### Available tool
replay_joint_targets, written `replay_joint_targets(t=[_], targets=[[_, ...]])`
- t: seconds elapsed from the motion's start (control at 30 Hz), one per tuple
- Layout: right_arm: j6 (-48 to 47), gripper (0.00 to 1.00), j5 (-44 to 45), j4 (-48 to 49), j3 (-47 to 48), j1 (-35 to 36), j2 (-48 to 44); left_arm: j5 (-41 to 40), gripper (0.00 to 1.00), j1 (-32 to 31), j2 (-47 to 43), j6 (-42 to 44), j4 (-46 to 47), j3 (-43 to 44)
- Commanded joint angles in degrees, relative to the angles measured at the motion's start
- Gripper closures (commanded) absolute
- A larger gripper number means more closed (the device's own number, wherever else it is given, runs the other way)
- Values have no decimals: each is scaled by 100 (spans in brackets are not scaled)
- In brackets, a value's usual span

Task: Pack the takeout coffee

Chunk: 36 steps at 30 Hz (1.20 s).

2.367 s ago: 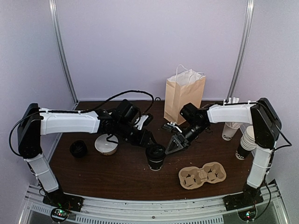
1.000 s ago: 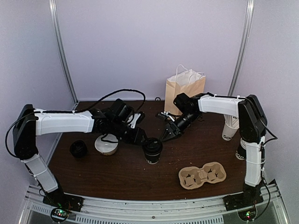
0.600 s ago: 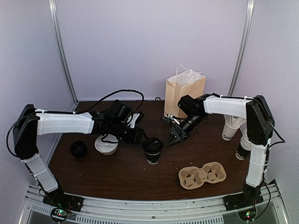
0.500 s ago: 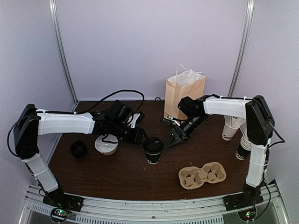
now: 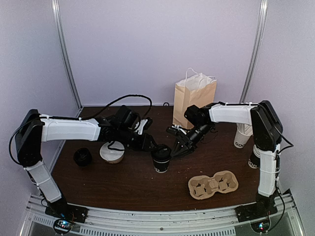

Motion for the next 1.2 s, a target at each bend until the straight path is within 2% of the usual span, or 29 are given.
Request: replay_joint_targets(t=[0.0,0.13,0.23,0.47,0.6,0.77,0.87,1.0,1.17], targets=[[125,46,-85,123,120,38,97,8,55,-2,268,-21,-189,-144],[241,45,-66,198,123,38,169,29,55,7,306,-30,-174,-131],[360,45,261,217,125,39,260,33,55,16,332,-22,-200,-122],[533,48,2506,203,-31,179,488,-18,56,37,360,-29,-245,-211],[534,49,3062,90,-102,266,749,-41,55,50,378,-36,-276,-245],[476,50,2862,-52,107,251,710,-77,55,60,365,-9,-346,-188],[150,49,1981,-209,400,195,506,-56,55,60,272,71,-322,-162],[-189,45,1298,-450,762,136,117,83,54,60,-32,264,-235,-103],[-557,40,1106,-851,1074,32,-7,253,51,60,-274,516,-370,136]])
